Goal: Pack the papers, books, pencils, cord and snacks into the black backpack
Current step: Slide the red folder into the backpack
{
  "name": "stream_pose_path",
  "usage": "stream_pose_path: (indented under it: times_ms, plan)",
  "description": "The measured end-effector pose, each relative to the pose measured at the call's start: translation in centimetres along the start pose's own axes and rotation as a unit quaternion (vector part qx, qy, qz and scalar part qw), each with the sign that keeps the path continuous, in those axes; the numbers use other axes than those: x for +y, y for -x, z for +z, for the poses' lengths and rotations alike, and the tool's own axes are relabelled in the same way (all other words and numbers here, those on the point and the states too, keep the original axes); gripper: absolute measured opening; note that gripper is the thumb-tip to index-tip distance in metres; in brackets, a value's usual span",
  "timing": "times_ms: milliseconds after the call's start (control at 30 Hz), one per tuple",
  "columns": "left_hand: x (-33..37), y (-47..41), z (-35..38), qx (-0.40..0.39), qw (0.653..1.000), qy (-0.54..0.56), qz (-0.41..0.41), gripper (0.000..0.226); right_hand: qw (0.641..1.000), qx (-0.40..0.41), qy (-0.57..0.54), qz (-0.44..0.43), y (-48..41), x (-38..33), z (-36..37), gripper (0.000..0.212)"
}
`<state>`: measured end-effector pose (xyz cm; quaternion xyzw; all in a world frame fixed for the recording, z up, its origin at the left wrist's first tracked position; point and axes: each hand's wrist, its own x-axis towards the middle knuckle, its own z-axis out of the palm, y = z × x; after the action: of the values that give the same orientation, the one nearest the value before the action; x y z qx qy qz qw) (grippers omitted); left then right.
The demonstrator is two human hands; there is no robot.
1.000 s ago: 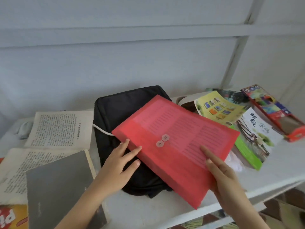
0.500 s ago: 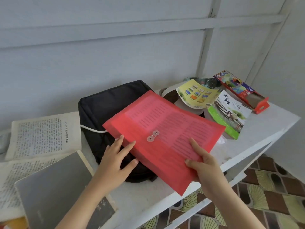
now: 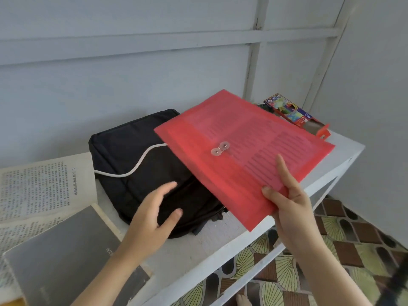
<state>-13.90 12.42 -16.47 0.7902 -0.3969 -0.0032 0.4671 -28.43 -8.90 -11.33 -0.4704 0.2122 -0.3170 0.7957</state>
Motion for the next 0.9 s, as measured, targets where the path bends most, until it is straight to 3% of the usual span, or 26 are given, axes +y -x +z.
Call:
stream_pose_path:
  times_ms: [67, 167, 300, 567, 633, 800, 900]
  plan:
    - [0.4, -0.5, 0.3, -0.067, 0.996, -0.042, 0.028, 0.045, 0.999, 0.024, -0.014, -0.024, -0.2, -1.0, -0.1, 0.064]
    - [0.6, -1.3, 1.2, -0.114, 0.985, -0.114, 0.057, 0.051, 0.998, 0.052, -0.027, -0.037, -0.6, -1.8, -0.4, 0.064]
    - [0.7, -2.3, 1.9, -0.055, 0.988, -0.128, 0.067, 0.046, 0.995, 0.077, -0.053, -0.035, -1.1, -1.3, -0.8, 0.065]
    - [1.3, -4.3, 1.5, 0.022, 0.995, 0.034, -0.09, 0.021, 0.989, 0.127, -0.078, -0.02, -3.2, -0.3, -1.7, 0.067]
    - [1.3, -4.8, 1.4, 0.036, 0.996, 0.019, -0.073, 0.021, 0.988, 0.135, -0.078, -0.017, -3.6, -0.1, -1.9, 0.068]
    - [1.0, -6.9, -0.3, 0.123, 0.987, -0.08, 0.065, 0.032, 0.986, 0.146, -0.084, -0.003, -4.2, 0.2, -2.3, 0.067]
    - [-0.1, -8.9, -2.6, 0.188, 0.974, -0.114, 0.049, 0.031, 0.985, 0.146, -0.092, 0.0, -4.4, 0.4, -2.6, 0.066]
